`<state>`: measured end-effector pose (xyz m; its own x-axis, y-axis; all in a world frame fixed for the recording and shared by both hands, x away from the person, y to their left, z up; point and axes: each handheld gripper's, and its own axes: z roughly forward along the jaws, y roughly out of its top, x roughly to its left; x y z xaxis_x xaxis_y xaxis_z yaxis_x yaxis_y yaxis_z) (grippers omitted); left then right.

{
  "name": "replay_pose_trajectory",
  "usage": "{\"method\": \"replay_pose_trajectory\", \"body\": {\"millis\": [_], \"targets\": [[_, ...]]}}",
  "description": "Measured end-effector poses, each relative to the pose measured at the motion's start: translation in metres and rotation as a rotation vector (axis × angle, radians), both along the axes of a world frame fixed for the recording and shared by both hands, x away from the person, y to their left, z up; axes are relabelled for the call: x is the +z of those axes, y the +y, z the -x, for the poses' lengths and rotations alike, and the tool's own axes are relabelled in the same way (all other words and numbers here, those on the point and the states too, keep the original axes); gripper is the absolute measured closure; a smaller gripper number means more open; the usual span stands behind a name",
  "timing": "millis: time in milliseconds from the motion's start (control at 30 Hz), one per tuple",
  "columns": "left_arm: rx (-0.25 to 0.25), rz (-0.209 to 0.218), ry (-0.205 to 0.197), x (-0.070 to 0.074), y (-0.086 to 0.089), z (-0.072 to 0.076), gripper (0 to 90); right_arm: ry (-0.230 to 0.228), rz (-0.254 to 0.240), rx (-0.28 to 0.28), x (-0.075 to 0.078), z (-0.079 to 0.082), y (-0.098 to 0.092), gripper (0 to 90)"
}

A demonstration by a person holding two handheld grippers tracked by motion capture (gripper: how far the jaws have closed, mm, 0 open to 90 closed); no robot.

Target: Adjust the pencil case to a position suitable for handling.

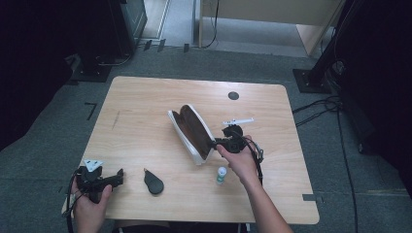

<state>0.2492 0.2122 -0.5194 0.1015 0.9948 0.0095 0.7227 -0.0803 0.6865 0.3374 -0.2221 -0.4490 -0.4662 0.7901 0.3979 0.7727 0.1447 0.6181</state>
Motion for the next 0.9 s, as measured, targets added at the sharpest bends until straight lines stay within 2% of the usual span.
{"method": "replay_pose_trajectory", "body": {"millis": [133,167,200,233,300,333,400,467,500,533,600,633,667,700,733,800,833,867,900], "targets": [[0.000,0.000,0.000,0.000,0.000,0.000,0.0,0.005,-0.022,-0.006,-0.002,0.007,-0.004,67.2],[-0.001,-0.001,0.000,0.000,0.000,0.000,0.0,0.008,-0.029,-0.001,-0.002,0.009,-0.005,65.9],[0.000,0.000,0.000,0.000,0.000,0.000,0.0,0.009,-0.040,0.006,-0.001,0.011,-0.007,58.8],[0.000,0.000,0.000,0.000,0.000,0.000,0.0,0.009,-0.040,0.006,-0.001,0.011,-0.007,58.8],[0.000,0.000,0.000,0.000,0.000,0.000,0.0,-0.034,-0.073,-0.009,0.006,0.015,-0.017,44.5],[0.000,0.000,0.000,0.000,0.000,0.000,0.0,-0.034,-0.073,-0.009,0.006,0.015,-0.017,44.5],[0.000,0.000,0.000,0.000,0.000,0.000,0.0,-0.070,-0.079,-0.041,0.012,0.018,-0.026,42.6],[0.000,0.000,0.000,0.000,0.000,0.000,0.0,-0.097,-0.084,-0.084,0.016,0.019,-0.038,42.6],[0.000,0.000,0.000,0.000,0.000,0.000,0.0,-0.117,-0.095,-0.123,0.018,0.020,-0.051,43.7],[0.000,0.000,0.000,0.000,0.000,0.000,0.0,-0.117,-0.095,-0.123,0.018,0.020,-0.051,43.7],[0.000,0.000,0.000,0.000,0.000,0.000,0.0,-0.133,-0.078,-0.174,0.018,0.019,-0.062,46.6],[0.000,0.000,0.000,0.000,0.000,0.000,0.0,-0.140,-0.053,-0.231,0.015,0.016,-0.073,49.8],[0.000,0.000,0.000,0.000,0.000,0.000,0.0,-0.140,-0.053,-0.231,0.015,0.016,-0.073,49.8],[0.000,0.000,0.000,0.000,0.000,0.000,0.0,-0.133,-0.016,-0.290,0.009,0.012,-0.082,52.5],[0.000,0.000,0.000,0.000,0.000,0.000,0.0,-0.128,-0.002,-0.313,0.005,0.009,-0.086,53.2],[0.000,0.001,0.000,0.000,0.000,0.000,0.0,-0.108,0.032,-0.344,-0.004,0.003,-0.092,53.7],[0.000,0.001,0.000,0.000,0.000,0.000,0.0,-0.108,0.032,-0.344,-0.004,0.003,-0.092,53.7],[0.000,0.000,0.001,0.000,0.000,0.000,0.0,-0.082,0.064,-0.370,-0.014,-0.002,-0.095,53.8],[0.000,0.000,0.000,0.000,0.000,0.000,0.0,-0.082,0.064,-0.370,-0.014,-0.002,-0.095,53.8]]}}
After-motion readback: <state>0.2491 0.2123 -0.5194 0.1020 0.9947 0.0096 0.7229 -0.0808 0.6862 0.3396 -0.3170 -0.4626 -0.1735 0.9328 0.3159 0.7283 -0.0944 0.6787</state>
